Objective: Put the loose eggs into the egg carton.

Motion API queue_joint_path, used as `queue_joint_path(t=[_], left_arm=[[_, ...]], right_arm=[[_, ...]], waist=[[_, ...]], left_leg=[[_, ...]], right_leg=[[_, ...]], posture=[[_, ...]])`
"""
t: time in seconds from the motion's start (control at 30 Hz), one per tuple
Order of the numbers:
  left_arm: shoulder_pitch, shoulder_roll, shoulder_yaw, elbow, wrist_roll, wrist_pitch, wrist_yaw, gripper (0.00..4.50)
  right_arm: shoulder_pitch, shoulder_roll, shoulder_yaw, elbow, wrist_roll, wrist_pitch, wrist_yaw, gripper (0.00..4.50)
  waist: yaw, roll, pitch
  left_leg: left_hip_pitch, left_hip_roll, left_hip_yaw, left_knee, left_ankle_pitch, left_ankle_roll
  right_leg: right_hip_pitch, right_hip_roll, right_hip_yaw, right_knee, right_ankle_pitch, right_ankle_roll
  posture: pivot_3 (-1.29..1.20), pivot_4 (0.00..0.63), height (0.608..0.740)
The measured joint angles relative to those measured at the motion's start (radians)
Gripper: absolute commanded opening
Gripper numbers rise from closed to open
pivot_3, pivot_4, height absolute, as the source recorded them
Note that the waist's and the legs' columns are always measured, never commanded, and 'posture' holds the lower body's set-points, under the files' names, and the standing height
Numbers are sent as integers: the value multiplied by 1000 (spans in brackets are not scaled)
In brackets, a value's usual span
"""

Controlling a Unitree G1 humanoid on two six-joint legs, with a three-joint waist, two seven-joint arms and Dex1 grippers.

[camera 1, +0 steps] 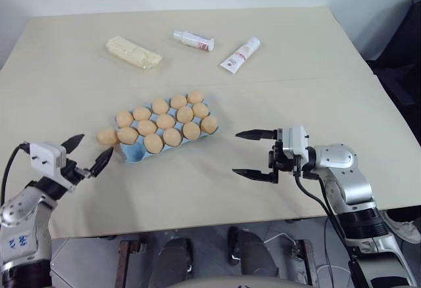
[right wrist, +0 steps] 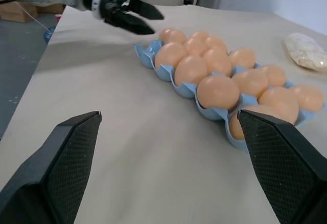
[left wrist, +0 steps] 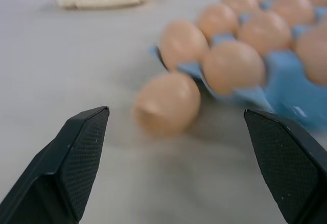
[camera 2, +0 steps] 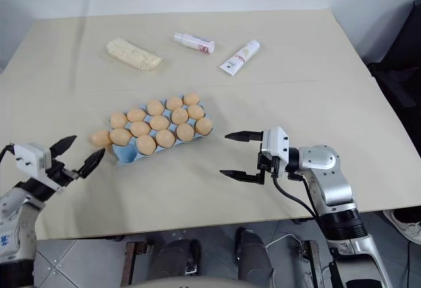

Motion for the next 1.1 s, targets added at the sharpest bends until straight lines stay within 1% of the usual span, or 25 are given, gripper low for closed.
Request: queue_joint_path(t=[0.23, 0.4, 0.5, 0.7, 0.73, 0.9, 0.97, 1.1], left_arm=[[-121, 2, -75, 169, 40, -35, -20, 4500], [-257, 2, -111, 357, 72, -47, -6, 4500], [-282, 2, -119, 391, 80, -71, -9, 3878], [-284, 2, -120, 407, 77, -96, -18, 2000], [-277, 2, -117, 402, 73, -99, -20, 1868], [-189, 2, -82, 307, 25, -102, -49, 1868], [-149, 7, -70, 227, -6, -83, -64, 1868], [-97, 48, -55, 27, -63, -14, -89, 1868]], right_arm=[[19, -2, -4, -33, -2, 7, -34, 4467], [31, -1, -4, -49, -2, 9, -68, 4467], [41, -1, -4, -57, -2, 11, -81, 4500], [53, -1, -4, -66, -2, 13, -102, 4500], [54, -1, -4, -66, -3, 13, -104, 4500], [60, -2, -4, -69, -5, 12, -110, 4500], [65, -4, -4, -70, -6, 11, -110, 4500], [69, -7, -3, -70, -8, 10, -111, 4500]], waist=[[3, -1, 0], [6, -1, -1], [5, -1, -1], [4, -1, -1], [3, -1, -1], [-1, -1, -1], [1, -1, -1], [5, -1, -1]], left_leg=[[0, 0, 4, 1, -1, 1], [0, -1, 4, 2, 0, 1], [1, -1, 4, 2, 0, 1], [1, 0, 4, 2, 0, 1], [1, 0, 5, 2, 0, 1], [0, 0, 5, 1, -1, 0], [0, 0, 5, 1, -1, 0], [0, 0, 4, 1, -1, 0]], right_leg=[[-1, 0, 1, 1, 1, 2], [-1, 0, 1, 2, 1, 2], [-1, -1, 1, 3, 1, 2], [-1, -1, 2, 3, 1, 2], [-1, -1, 2, 3, 1, 2], [-2, -1, 2, 2, 1, 2], [-2, -1, 2, 2, 1, 2], [-1, -2, 3, -2, 1, 2]], posture=[[0, 150, 740], [0, 150, 740], [0, 150, 740], [0, 150, 740], [0, 150, 740], [0, 150, 740], [0, 150, 740], [0, 150, 740]])
